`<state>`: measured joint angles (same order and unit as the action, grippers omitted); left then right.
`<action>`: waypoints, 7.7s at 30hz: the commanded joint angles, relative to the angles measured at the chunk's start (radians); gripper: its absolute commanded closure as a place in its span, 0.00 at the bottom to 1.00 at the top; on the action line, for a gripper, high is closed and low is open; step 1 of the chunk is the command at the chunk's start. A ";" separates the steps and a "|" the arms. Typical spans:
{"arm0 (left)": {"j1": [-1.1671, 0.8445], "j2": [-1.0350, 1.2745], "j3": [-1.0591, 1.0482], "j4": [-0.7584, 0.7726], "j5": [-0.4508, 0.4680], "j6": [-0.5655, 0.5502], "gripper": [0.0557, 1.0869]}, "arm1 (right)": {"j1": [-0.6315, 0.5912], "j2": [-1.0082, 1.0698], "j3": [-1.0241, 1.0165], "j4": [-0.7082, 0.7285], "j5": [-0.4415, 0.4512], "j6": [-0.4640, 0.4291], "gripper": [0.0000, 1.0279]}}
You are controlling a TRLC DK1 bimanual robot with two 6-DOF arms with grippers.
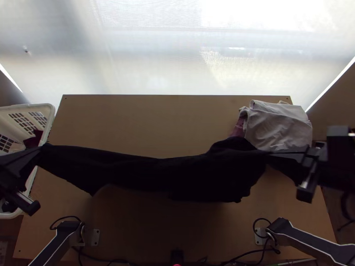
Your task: Fold the t-shirt
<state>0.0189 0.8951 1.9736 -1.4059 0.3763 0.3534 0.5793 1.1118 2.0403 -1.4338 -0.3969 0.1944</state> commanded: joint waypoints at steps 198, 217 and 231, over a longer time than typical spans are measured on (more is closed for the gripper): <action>0.067 0.828 -0.929 1.303 -0.301 0.384 0.96 | -0.263 0.783 -0.640 0.766 0.288 -0.144 0.97; 0.059 0.857 -0.894 1.260 -0.301 0.378 0.04 | -0.256 0.827 -0.574 0.725 0.288 -0.182 0.06; 0.064 0.732 -0.855 1.214 -0.300 0.369 0.04 | -0.199 0.773 -0.488 0.682 0.286 -0.234 0.04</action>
<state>0.0784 1.6745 1.0977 -0.1680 0.0750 0.7300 0.3565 1.9102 1.5066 -0.7372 -0.1085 -0.0319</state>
